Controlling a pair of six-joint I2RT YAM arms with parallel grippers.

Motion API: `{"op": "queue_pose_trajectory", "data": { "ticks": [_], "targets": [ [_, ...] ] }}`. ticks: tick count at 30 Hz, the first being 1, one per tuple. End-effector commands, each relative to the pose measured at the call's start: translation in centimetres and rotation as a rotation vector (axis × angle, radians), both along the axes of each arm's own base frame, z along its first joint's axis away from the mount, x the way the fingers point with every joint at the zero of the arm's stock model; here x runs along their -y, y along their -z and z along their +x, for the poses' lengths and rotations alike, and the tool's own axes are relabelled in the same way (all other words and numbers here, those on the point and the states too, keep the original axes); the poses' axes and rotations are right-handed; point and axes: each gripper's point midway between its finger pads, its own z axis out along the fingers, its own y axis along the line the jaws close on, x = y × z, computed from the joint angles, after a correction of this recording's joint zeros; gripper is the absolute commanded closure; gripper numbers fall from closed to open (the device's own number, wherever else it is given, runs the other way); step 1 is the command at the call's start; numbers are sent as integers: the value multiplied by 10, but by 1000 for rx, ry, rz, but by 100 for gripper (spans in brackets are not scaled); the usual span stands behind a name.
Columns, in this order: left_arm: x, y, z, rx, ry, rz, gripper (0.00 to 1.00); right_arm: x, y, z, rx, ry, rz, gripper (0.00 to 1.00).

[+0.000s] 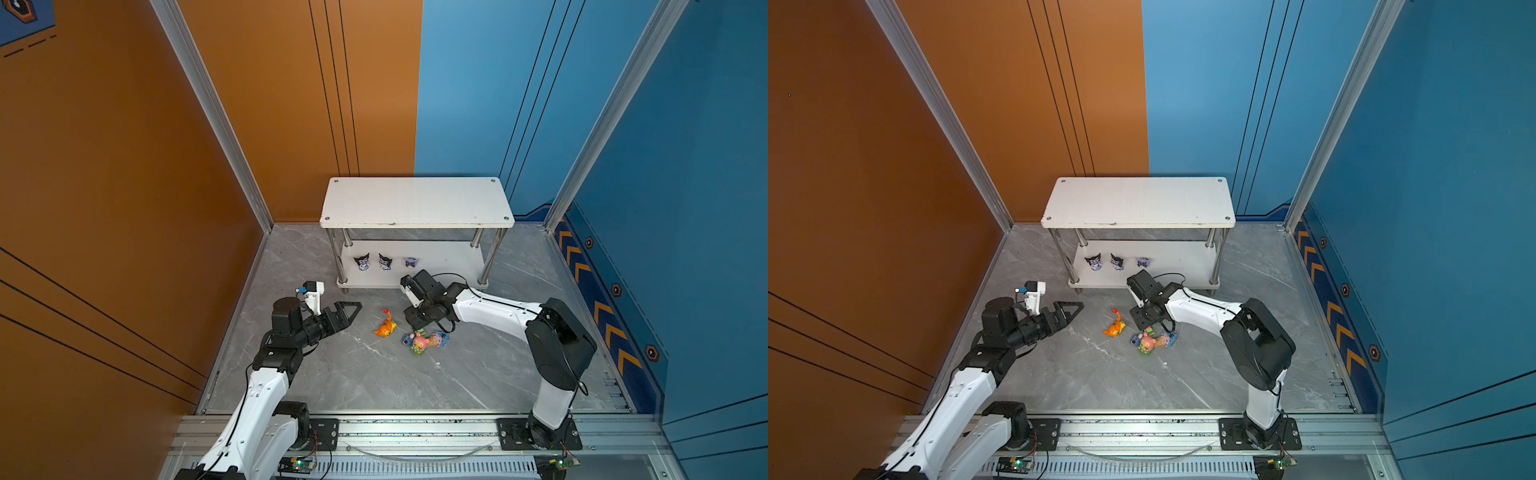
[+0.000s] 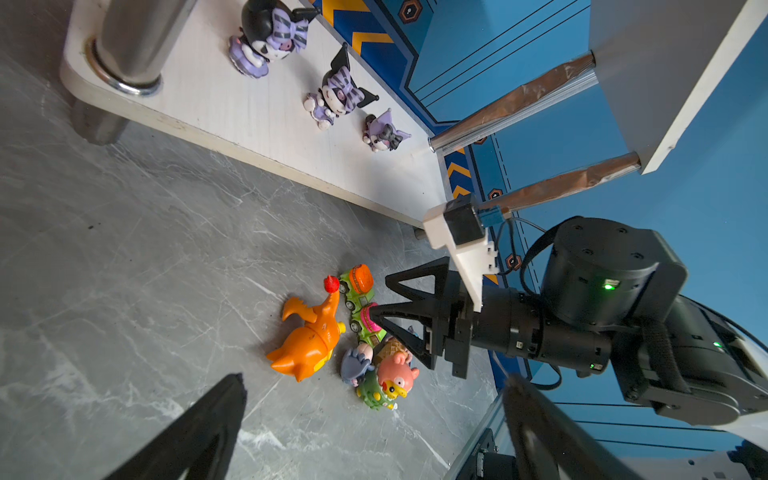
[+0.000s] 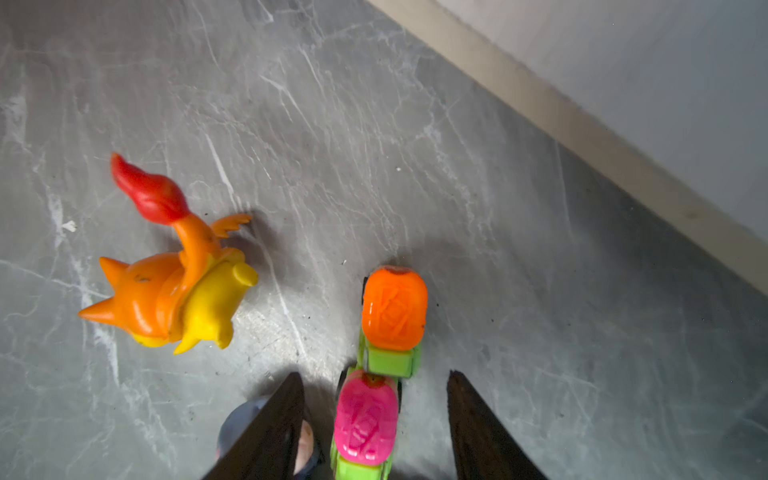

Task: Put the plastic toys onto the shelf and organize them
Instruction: 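Lower the right gripper onto the orange-and-green toy truck and grasp it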

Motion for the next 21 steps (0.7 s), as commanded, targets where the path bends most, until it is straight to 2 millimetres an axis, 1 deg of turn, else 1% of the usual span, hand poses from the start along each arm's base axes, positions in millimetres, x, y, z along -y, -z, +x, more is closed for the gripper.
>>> {"op": "queue_pose_trajectory", "data": {
  "ticks": [1,8,17,21],
  "targets": [
    [1,7,-3,-16,6,7,2,0,3,8,15,32,-16,45],
    [1,8,-3,-16,5,8,2,2,13,13,10,42,-26,48],
    [1,9,-2,-20,6,8,2,-2,18,22,2,48,-17,52],
    [1,8,-2,-17,5,10,2,-6,18,25,4,46,-10,52]
  ]
}}
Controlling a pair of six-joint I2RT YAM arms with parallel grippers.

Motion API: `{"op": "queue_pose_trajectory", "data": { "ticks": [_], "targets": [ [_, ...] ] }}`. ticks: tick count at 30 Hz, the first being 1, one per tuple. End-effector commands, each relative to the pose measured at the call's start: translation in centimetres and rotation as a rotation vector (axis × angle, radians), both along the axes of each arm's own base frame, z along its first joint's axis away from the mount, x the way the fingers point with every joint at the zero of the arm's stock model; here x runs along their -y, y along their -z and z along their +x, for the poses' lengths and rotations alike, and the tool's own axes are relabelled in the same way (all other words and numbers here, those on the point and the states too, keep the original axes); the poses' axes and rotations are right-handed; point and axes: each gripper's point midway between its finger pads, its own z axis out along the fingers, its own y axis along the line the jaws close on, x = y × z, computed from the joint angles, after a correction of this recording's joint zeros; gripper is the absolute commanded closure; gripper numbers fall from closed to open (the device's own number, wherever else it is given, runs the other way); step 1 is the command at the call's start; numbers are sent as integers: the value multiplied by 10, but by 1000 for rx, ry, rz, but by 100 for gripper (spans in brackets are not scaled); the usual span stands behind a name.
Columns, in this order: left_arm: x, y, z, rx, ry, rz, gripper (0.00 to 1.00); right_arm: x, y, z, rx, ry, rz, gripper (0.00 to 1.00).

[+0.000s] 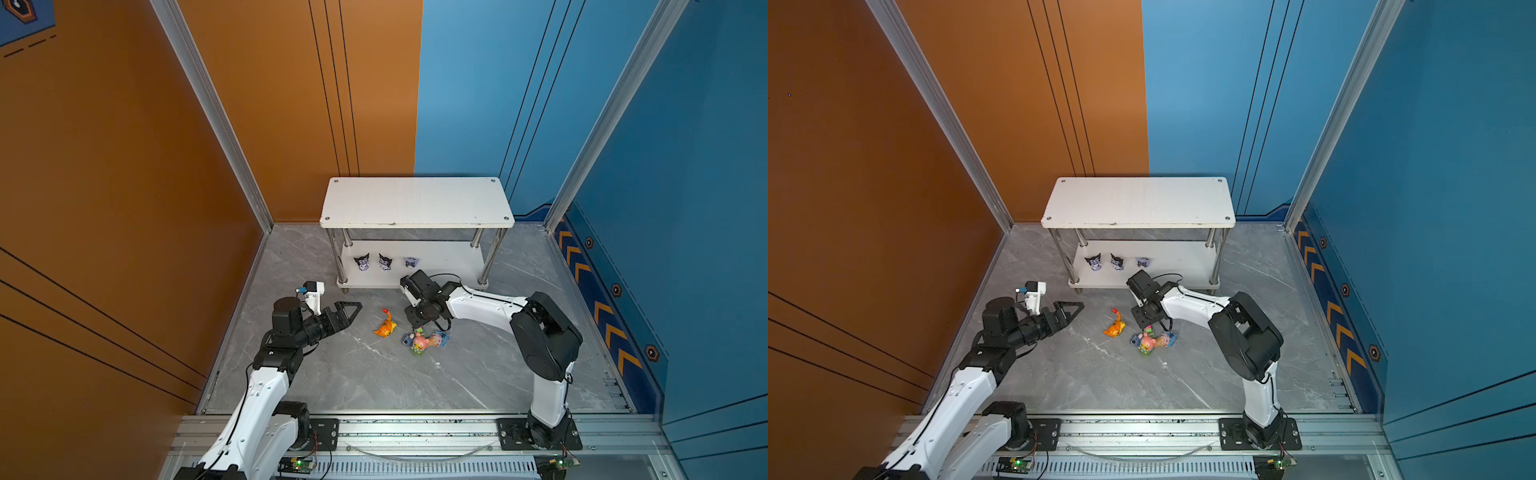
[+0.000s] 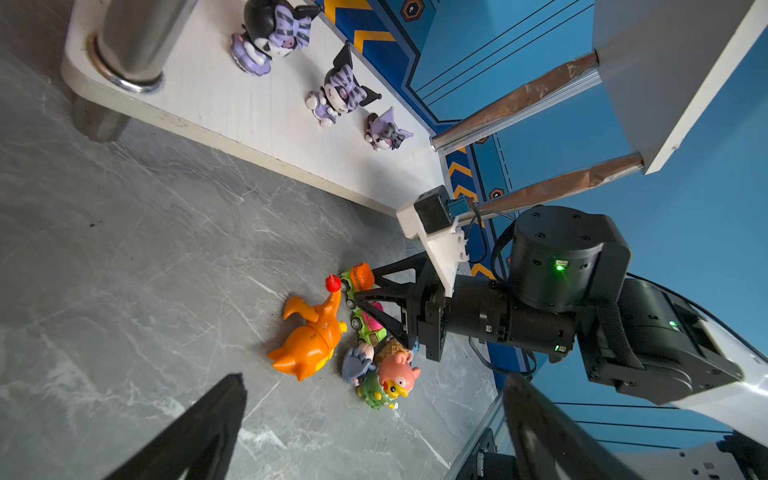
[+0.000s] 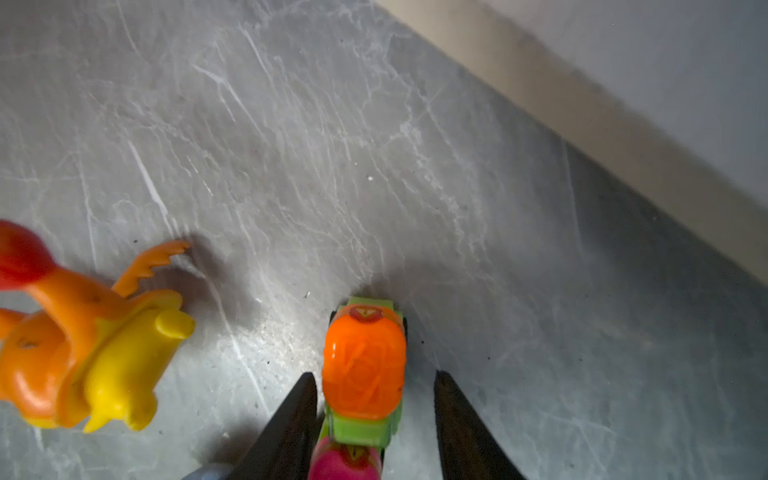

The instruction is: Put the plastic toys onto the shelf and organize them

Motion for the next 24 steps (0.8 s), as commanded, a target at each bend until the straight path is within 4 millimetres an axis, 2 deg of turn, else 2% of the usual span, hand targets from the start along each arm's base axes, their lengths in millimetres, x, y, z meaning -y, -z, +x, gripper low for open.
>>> {"op": "queue_pose_trajectory", "data": {
  "ticks": [1,5,12,18,24],
  "targets": [
    [1,7,-2,-12,3,10,2,-7,-3,11,14,20,23,53],
    [1,7,-2,-11,3,9,2,-8,-1,13,4,20,19,54],
    [1,7,-2,-12,4,9,2,-6,5,12,-4,21,8,62],
    [1,8,-1,-14,4,9,2,-5,0,13,6,25,8,66],
    [1,8,-1,-16,4,9,2,-4,-14,14,23,22,21,68]
  ]
}}
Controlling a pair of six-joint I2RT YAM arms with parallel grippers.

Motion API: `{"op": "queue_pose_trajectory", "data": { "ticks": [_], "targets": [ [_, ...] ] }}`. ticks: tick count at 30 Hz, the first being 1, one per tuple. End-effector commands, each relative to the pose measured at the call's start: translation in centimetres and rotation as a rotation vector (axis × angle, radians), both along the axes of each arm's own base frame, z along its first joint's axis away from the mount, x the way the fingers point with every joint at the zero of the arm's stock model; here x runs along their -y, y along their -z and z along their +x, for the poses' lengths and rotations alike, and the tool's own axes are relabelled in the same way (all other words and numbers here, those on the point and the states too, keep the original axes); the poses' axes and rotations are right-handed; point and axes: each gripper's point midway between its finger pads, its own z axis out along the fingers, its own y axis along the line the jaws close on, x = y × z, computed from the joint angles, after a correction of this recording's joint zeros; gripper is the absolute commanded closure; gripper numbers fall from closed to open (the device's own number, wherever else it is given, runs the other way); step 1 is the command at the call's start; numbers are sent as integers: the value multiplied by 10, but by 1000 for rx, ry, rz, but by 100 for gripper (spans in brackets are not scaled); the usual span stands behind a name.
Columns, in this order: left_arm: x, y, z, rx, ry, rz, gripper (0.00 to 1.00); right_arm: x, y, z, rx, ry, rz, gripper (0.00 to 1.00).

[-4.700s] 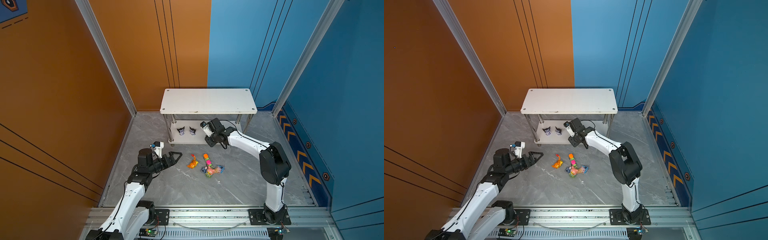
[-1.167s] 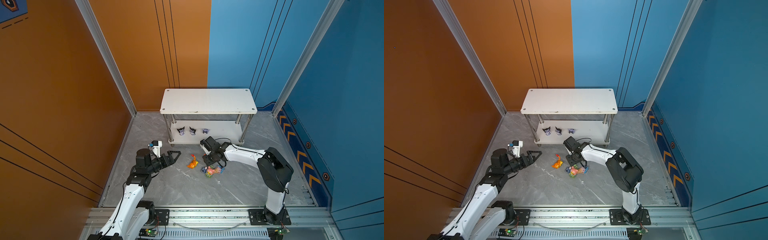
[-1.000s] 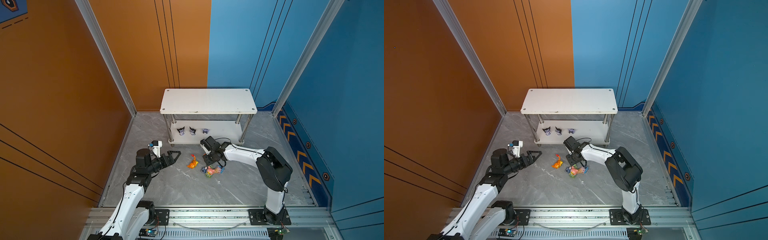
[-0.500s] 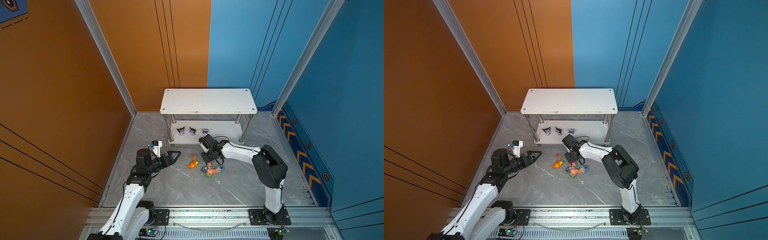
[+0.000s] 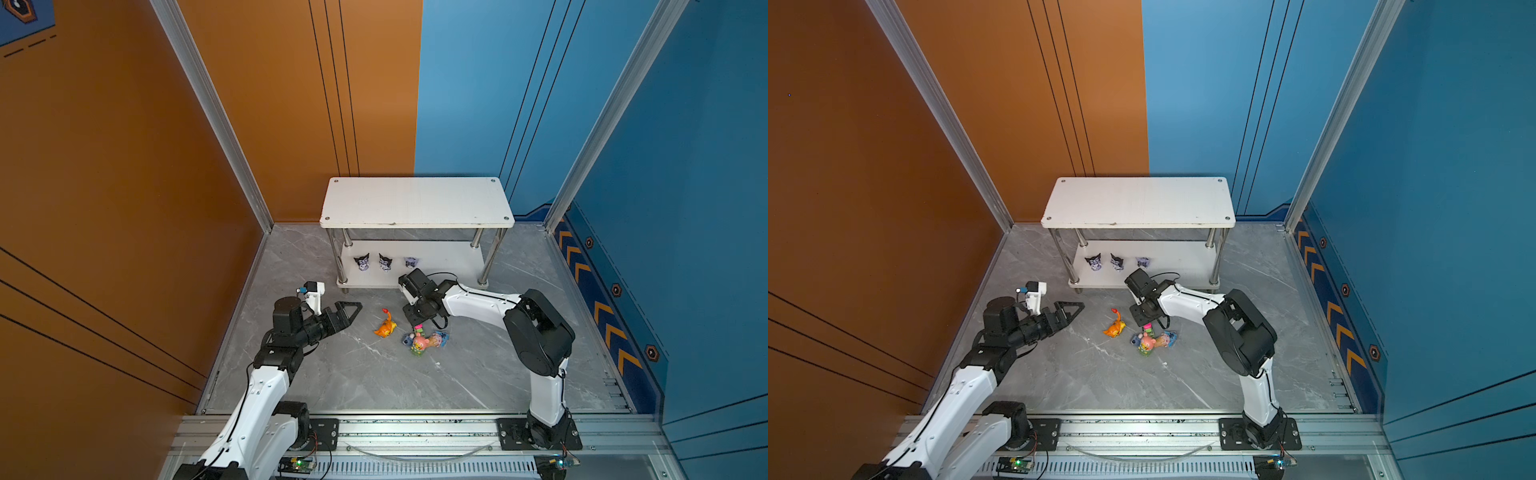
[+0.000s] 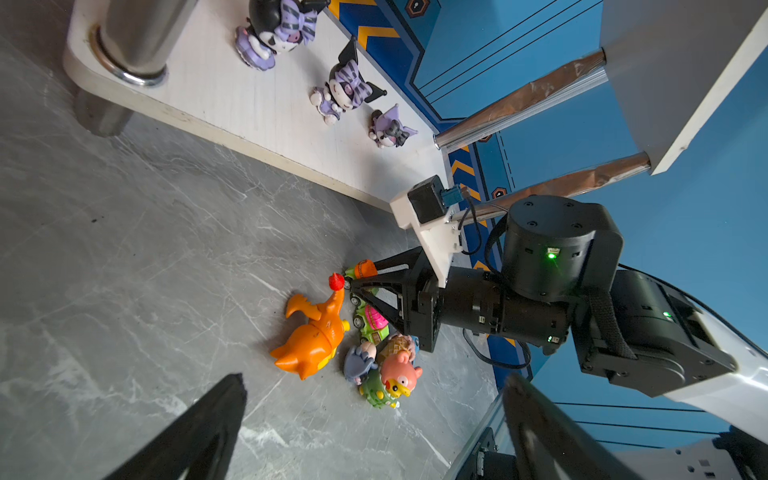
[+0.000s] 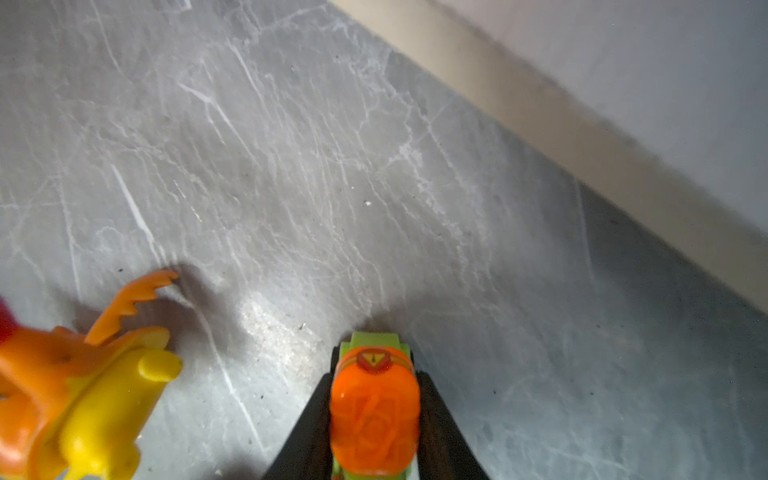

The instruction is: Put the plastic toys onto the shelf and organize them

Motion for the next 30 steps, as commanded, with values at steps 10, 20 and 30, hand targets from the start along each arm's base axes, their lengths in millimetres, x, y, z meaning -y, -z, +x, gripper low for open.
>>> {"op": "queue_pose_trajectory", "data": {
  "ticks": [10,20,30],
  "targets": [
    [0,5,-1,-2,5,5,2,18,-79,11,133,31,31,67],
    [1,1,-2,5,7,-1,2,71,-106,53,208,179,24,67],
    [1,2,-1,5,7,-1,2,87,-108,91,238,237,27,67]
  ]
}}
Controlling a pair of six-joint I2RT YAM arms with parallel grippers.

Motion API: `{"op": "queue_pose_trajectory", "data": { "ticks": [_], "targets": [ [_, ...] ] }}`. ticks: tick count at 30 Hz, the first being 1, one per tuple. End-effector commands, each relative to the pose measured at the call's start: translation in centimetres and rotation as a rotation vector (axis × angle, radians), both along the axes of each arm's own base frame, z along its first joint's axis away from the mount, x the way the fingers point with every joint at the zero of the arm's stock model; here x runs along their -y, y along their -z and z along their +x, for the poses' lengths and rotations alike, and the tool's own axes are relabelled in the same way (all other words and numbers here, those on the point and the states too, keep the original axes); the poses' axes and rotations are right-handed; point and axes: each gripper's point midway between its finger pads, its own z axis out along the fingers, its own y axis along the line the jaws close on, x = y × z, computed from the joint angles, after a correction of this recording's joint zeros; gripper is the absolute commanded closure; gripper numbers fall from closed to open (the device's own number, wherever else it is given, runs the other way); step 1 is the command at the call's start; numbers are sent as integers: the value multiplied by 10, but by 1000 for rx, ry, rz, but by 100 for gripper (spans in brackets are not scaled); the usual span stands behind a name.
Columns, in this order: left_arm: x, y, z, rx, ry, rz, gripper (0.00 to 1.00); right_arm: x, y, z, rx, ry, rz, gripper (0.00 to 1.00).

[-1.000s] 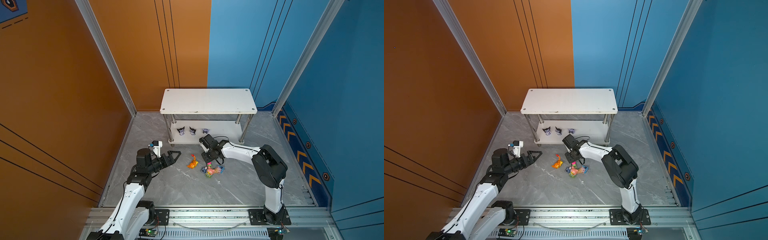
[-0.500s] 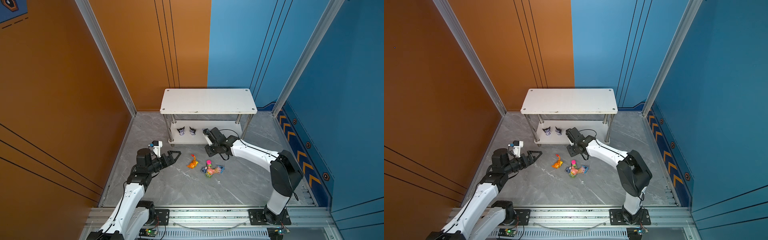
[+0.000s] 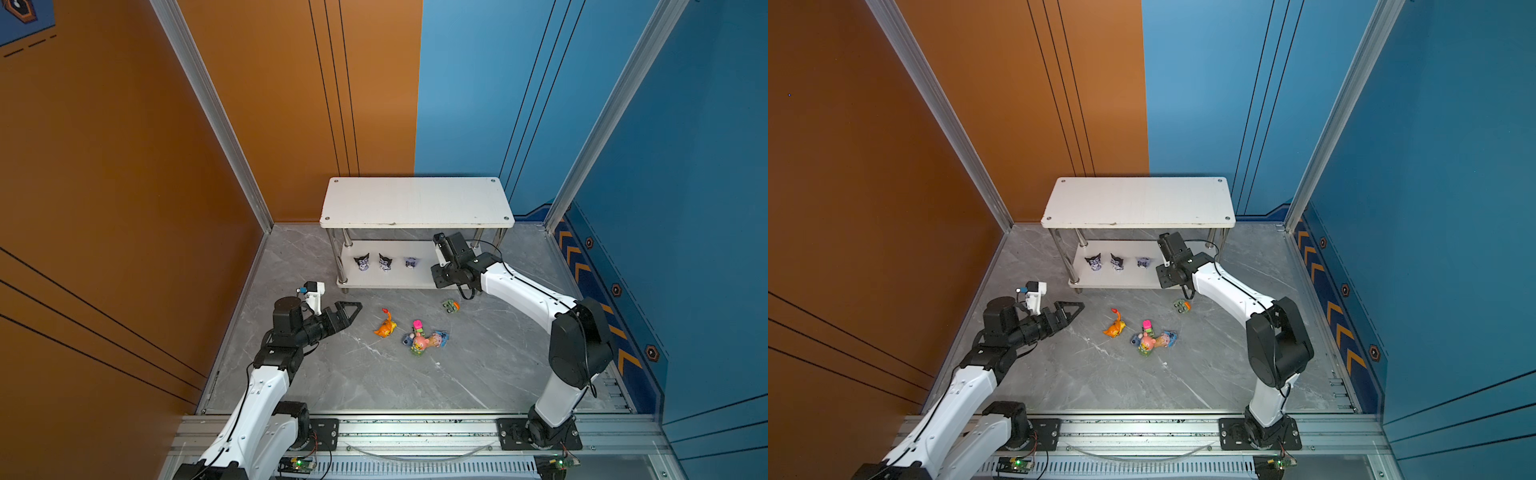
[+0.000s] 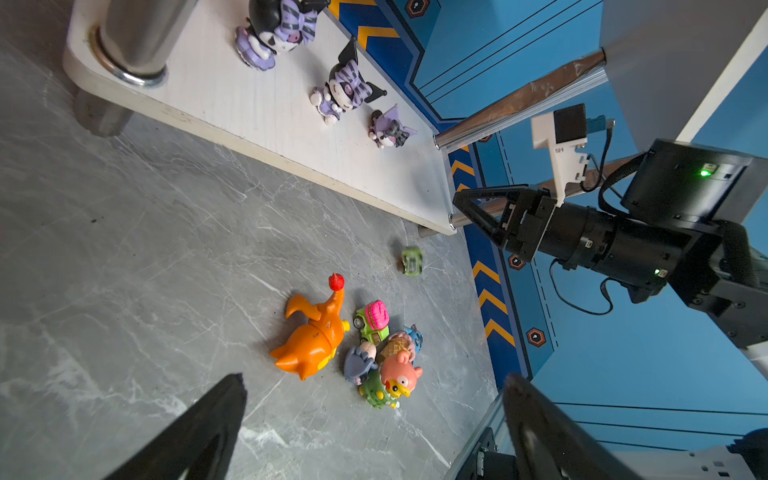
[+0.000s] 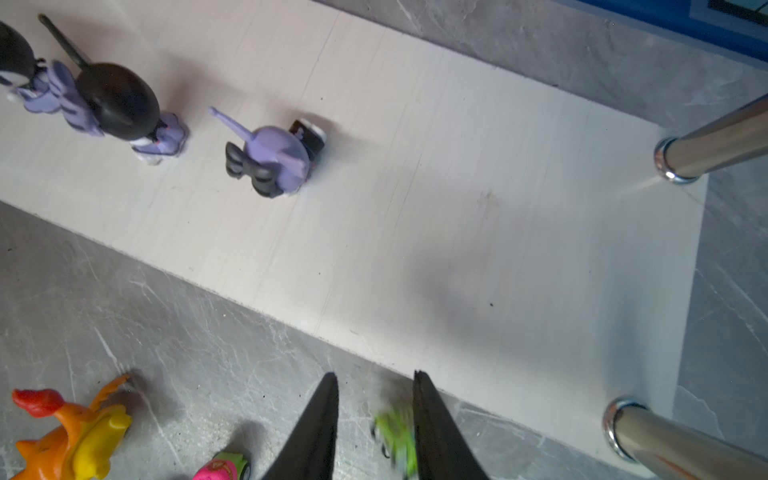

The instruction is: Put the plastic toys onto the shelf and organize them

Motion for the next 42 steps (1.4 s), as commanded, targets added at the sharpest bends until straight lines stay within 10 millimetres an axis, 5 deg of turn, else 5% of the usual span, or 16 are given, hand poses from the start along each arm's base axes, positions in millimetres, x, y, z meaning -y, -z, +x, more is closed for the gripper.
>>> {"op": "queue_pose_trajectory", "data": {
  "ticks": [1,8,18,25,31,42],
  "targets": [
    [0,2,-2,5,6,0,2,4,6,13,3,11,-26,67],
    [0,3,-2,4,3,1,2,4,12,3,-7,-2,-22,66],
    [11,-1,-3,24,42,15,2,61,11,-75,-39,87,-81,49],
    [82,-24,-16,151,277,260,0,132,-6,-98,1,307,-28,44],
    [159,-40,-19,196,541,406,7,142,5,-111,-80,342,71,45],
    [198,-39,-10,220,597,360,7,157,65,-139,-187,400,58,46]
  ]
}}
